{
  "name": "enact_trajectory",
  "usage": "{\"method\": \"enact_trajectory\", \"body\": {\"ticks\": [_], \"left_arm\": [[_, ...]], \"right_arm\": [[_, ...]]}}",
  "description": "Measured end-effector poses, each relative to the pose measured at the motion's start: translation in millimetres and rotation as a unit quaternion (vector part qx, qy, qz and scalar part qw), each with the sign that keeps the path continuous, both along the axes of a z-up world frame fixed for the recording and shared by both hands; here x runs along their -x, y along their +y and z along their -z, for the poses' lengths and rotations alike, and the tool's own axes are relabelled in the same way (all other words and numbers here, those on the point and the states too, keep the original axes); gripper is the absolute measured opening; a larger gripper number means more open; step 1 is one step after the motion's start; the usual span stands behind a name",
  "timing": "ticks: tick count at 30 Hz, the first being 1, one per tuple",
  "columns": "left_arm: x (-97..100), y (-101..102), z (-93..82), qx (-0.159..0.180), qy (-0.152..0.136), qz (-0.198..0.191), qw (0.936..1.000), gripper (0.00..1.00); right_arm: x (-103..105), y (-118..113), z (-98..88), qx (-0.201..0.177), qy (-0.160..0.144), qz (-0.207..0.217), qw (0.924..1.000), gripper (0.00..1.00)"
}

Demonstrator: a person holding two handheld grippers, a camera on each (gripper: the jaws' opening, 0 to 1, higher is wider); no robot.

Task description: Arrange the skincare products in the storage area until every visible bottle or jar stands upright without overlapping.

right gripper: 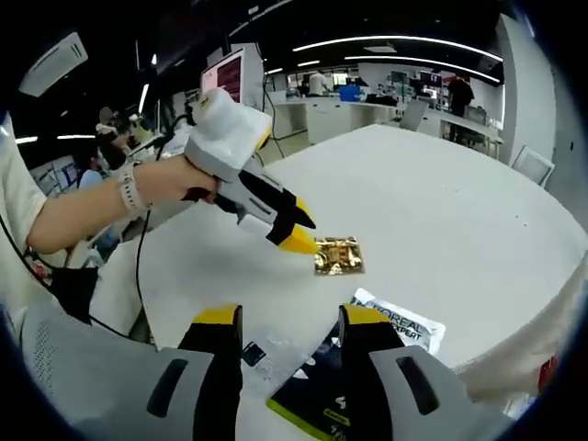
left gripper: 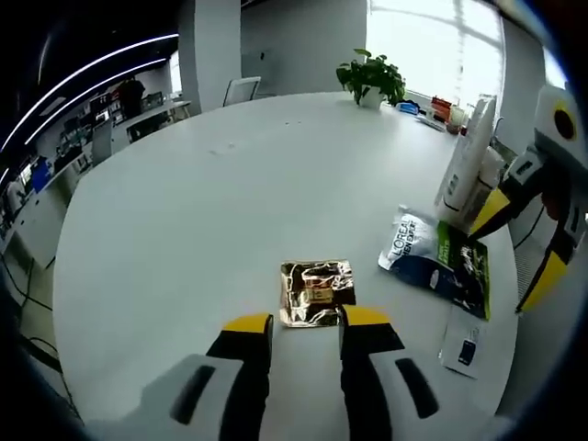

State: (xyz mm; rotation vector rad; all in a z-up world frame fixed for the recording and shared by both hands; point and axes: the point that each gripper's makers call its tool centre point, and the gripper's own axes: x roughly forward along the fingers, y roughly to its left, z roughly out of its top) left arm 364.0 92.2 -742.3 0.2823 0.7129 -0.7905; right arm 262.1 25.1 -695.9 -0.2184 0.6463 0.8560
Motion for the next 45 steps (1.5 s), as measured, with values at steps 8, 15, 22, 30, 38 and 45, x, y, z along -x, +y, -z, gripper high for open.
{"method": "enact_trajectory", "body": {"ticks": [8,15,22,30,38,45], "left_arm": [[-4.9,4,7.4,-0.004,0.007,-0.005,1.0,0.26],[-9.6,0,4.2,0.008,0.004,-0.01,0.9999,0.23],[-15.2,-1,5.5,0.008,0.004,-0.007,0.9999,0.2],[-17.1,-2,7.5,0.003,0.003,-0.003,1.0,0.17],[-16.9,-2,9.0,0.002,0.006,-0.005,1.0,0.14],[-15.3,-2,12.2,0.002,0.007,-0.003,1.0,0.11]], "right_arm": [[-14,5,14.1,0.012,0.004,0.009,0.9999,0.42],[-31,7,30.5,0.036,-0.002,0.007,0.9993,0.41],[-46,10,41.5,0.031,0.01,0.025,0.9991,0.4],[-55,10,53.3,0.029,0.026,0.039,0.9985,0.4],[-62,11,56.4,0.014,0.039,0.056,0.9976,0.4],[-67,12,61.2,0.01,0.046,0.066,0.9967,0.4]]}}
